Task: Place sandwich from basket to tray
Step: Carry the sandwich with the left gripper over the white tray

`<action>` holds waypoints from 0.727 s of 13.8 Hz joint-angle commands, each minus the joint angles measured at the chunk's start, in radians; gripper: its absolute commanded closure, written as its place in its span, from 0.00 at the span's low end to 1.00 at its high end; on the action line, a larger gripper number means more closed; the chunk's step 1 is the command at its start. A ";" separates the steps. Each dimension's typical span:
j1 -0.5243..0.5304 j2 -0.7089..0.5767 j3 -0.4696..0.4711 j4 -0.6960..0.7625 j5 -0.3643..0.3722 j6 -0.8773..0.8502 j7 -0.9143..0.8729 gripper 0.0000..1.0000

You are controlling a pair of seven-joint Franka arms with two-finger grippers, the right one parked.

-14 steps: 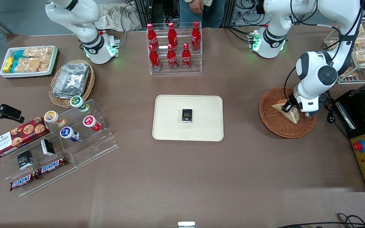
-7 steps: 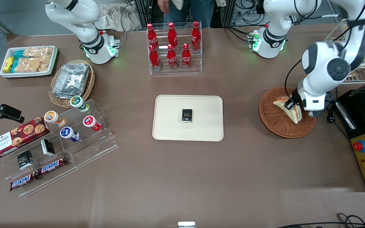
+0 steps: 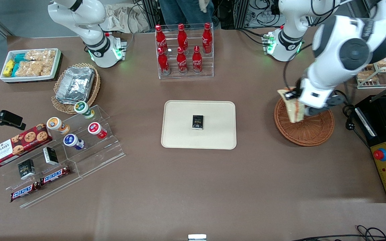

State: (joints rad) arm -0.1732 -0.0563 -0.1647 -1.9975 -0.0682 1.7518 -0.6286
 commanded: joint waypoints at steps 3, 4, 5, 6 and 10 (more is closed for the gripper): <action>-0.081 0.079 -0.085 0.002 -0.081 0.154 0.009 1.00; -0.100 0.105 -0.094 -0.003 -0.084 0.199 -0.025 1.00; -0.135 0.130 -0.101 -0.007 -0.073 0.250 -0.092 1.00; -0.182 0.156 -0.102 -0.020 -0.058 0.309 -0.139 1.00; -0.236 0.323 -0.102 -0.043 0.034 0.510 -0.185 1.00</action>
State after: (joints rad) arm -0.4046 0.1881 -0.2740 -2.0486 -0.0664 2.2013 -0.8021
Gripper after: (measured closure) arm 0.793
